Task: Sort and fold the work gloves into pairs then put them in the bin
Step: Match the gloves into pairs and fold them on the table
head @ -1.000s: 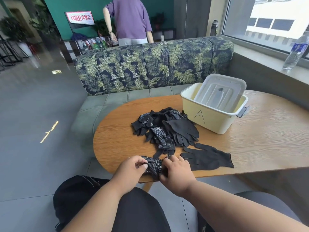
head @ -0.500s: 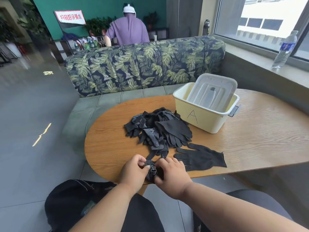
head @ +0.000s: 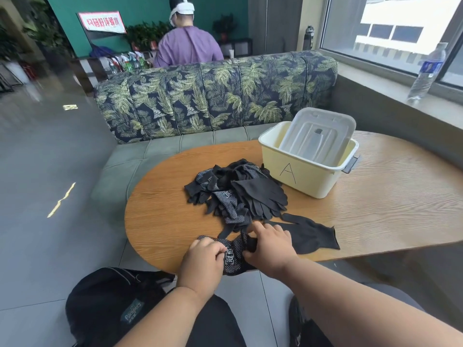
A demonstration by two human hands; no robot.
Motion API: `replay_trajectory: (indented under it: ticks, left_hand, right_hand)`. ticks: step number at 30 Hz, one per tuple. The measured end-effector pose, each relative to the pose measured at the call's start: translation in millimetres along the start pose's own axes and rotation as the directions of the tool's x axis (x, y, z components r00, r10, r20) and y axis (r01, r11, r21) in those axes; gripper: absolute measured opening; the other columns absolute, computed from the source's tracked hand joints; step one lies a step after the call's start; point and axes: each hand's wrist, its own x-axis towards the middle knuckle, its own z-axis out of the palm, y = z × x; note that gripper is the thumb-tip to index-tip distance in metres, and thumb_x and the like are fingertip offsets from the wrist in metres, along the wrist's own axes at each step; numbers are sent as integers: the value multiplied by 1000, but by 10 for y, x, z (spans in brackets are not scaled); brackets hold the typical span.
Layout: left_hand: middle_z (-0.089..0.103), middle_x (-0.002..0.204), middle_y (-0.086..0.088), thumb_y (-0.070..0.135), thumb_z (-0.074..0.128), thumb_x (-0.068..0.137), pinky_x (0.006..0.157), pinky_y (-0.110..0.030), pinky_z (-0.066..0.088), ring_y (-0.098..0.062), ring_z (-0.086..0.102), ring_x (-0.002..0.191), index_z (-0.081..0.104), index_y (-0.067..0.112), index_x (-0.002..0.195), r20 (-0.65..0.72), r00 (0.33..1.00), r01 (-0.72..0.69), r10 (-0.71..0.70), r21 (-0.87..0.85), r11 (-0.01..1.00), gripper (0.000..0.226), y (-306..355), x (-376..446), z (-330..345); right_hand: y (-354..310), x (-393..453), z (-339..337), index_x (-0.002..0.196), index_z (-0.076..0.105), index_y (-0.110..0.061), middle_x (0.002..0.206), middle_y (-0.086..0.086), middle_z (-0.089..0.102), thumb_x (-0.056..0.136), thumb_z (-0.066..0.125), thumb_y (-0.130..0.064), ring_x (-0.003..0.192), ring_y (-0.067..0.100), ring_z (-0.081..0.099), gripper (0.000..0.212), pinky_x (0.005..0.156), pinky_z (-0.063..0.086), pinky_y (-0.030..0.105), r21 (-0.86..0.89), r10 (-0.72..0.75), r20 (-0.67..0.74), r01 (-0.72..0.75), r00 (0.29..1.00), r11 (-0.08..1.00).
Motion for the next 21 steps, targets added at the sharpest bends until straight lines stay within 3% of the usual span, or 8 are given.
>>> replay_trajectory:
  ticks: [3, 5, 7, 10, 13, 17, 19, 21]
  left_hand:
    - [69, 90, 17, 25, 74, 83, 84, -36, 50, -18, 58, 96, 73, 35, 97, -52, 991, -115, 124, 157, 981, 18, 78, -7, 41]
    - [72, 95, 16, 30, 63, 89, 88, -39, 46, -18, 59, 100, 70, 37, 112, 0, 987, -160, 163, 198, 967, 25, 145, -22, 48]
    - [68, 113, 15, 39, 49, 95, 98, -38, 39, -18, 54, 113, 59, 38, 132, 78, 988, -150, 136, 218, 964, 39, 206, -66, 36]
    - [57, 117, 9, 61, 43, 85, 104, -37, 34, -21, 47, 117, 51, 37, 136, 132, 986, -137, 103, 281, 950, 57, 282, -179, 45]
    - [47, 120, 6, 72, 40, 80, 106, -37, 28, -22, 40, 117, 43, 37, 141, 168, 982, -144, 89, 352, 925, 71, 306, -247, 105]
    - [51, 106, 6, 69, 40, 81, 98, -39, 36, -22, 47, 104, 56, 37, 124, 102, 992, -110, 80, 338, 935, 56, 278, -237, 157]
    - [53, 98, 8, 64, 43, 84, 92, -39, 39, -21, 49, 97, 61, 38, 113, 46, 994, -111, 102, 293, 950, 42, 264, -236, 183]
    - [55, 93, 12, 61, 44, 89, 89, -38, 39, -19, 49, 94, 63, 38, 104, 8, 995, -95, 95, 213, 972, 33, 253, -239, 188]
  right_hand:
    - [-26, 39, -65, 127, 46, -37, 113, -5, 69, 76, 64, -54, 112, 29, 55, 56, 92, 37, 41, 50, 7, 67, -10, 998, 999]
    - [-43, 55, -100, 125, 50, -35, 106, -5, 72, 75, 65, -52, 106, 26, 64, 54, 89, 46, 36, 90, 29, 109, -39, 994, 995]
    - [-64, 51, -133, 110, 60, -30, 96, -6, 72, 75, 66, -52, 97, 23, 68, 42, 80, 53, 32, 120, 73, 138, -90, 988, 989]
    - [-77, 45, -142, 80, 63, -18, 76, -2, 67, 75, 64, -51, 79, 24, 66, 33, 65, 51, 29, 119, 116, 182, -139, 976, 983]
    - [-105, 21, -144, 81, 64, -16, 78, 1, 70, 76, 61, -43, 79, 22, 68, 27, 67, 54, 32, 277, 134, 229, -196, 964, 941]
    - [-148, -30, -215, 89, 64, -15, 83, 4, 71, 83, 64, -19, 77, 21, 69, 7, 64, 59, 33, 595, 142, 267, -279, 953, 754]
    - [-165, -59, -240, 97, 63, -14, 84, 6, 68, 84, 64, -9, 72, 21, 67, 13, 59, 61, 35, 724, 120, 319, -324, 940, 609]
    - [-190, -100, -288, 102, 58, -14, 78, 7, 62, 87, 63, -5, 59, 19, 59, 18, 48, 50, 26, 799, 107, 335, -343, 936, 494]
